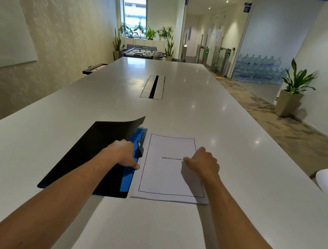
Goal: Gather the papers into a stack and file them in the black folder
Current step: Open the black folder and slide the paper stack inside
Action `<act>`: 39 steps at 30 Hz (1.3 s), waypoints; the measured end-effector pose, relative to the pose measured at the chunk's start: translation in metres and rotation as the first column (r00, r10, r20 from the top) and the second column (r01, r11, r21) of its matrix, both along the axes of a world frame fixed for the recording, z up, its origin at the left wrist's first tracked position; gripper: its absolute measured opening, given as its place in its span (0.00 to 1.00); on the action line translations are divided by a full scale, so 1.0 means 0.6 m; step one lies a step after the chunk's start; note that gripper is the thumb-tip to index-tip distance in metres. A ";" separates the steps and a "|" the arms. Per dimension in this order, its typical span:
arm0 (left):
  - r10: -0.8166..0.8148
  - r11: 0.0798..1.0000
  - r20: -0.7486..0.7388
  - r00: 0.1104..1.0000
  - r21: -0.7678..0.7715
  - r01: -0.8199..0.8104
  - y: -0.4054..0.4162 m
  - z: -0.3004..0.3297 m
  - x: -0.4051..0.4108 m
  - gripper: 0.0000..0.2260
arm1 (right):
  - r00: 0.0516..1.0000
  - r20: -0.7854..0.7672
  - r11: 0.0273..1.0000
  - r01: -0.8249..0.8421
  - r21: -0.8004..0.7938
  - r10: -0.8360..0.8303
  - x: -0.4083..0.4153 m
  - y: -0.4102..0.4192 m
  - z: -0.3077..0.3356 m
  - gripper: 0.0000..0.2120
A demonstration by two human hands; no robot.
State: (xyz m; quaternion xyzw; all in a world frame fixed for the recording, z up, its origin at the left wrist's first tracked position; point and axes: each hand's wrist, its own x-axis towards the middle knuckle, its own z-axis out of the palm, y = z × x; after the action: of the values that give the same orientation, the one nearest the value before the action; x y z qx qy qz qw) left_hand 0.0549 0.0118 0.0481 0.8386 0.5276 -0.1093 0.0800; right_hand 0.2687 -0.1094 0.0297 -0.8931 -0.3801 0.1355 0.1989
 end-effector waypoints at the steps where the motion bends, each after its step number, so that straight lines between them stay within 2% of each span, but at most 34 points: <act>1: -0.005 1.000 0.000 1.000 0.010 0.005 0.000 -0.002 0.000 0.29 | 1.000 0.002 1.000 0.005 0.016 -0.005 0.000 0.001 0.002 0.24; 4: -0.018 0.999 -0.004 1.000 0.027 0.018 0.000 -0.004 0.002 0.29 | 1.000 -0.007 0.999 0.024 0.045 -0.023 0.000 0.005 0.009 0.13; 7: -0.015 0.999 -0.018 1.000 0.032 0.015 -0.001 -0.002 0.003 0.29 | 0.997 -0.063 0.997 0.046 0.054 -0.043 0.004 0.014 0.015 0.10; 13: -0.018 0.999 -0.042 0.999 0.035 0.020 -0.001 -0.002 0.004 0.30 | 0.950 -0.304 0.992 0.098 0.084 -0.068 0.038 0.019 0.007 0.20; 16: -0.017 0.999 -0.038 0.999 0.031 0.019 0.000 -0.003 0.005 0.30 | 0.930 -0.365 0.991 0.089 0.097 -0.047 0.045 0.018 0.009 0.19; 21: -0.008 0.999 -0.042 0.999 0.034 0.010 0.002 -0.005 0.007 0.29 | 0.942 -0.336 0.996 0.011 0.089 0.020 0.030 0.024 0.014 0.11; 23: -0.003 0.999 -0.044 0.999 0.032 0.004 0.002 -0.007 0.007 0.30 | 0.954 -0.301 0.997 0.016 0.073 0.007 0.021 0.030 0.014 0.17; 25: -0.003 0.999 -0.043 0.999 0.038 0.005 0.001 -0.006 0.006 0.30 | 0.980 -0.200 0.998 0.034 0.048 -0.024 0.009 0.032 0.013 0.23; 27: -0.006 0.999 -0.038 0.999 0.041 0.008 -0.001 -0.005 0.005 0.29 | 0.993 -0.117 0.999 0.031 0.024 -0.029 0.001 0.034 0.008 0.26; 31: -0.008 0.999 -0.037 0.999 0.037 0.009 -0.004 0.000 0.007 0.29 | 0.998 -0.064 1.000 0.026 -0.006 -0.026 -0.010 0.037 0.006 0.27; 35: -0.010 0.999 -0.043 0.999 0.031 0.012 -0.004 -0.001 0.006 0.29 | 0.995 -0.085 0.999 0.049 0.010 -0.048 -0.007 0.035 0.011 0.27; 39: -0.010 1.000 -0.048 0.999 0.025 0.012 -0.004 0.000 0.007 0.29 | 0.975 -0.221 0.997 0.046 0.056 -0.032 0.002 0.038 0.017 0.28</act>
State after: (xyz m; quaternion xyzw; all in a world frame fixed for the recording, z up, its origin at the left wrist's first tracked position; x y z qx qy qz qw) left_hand 0.0591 0.0091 0.0479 0.8396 0.5261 -0.1233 0.0561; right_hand 0.2700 -0.0866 0.0400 -0.8734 -0.3422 0.2179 0.2693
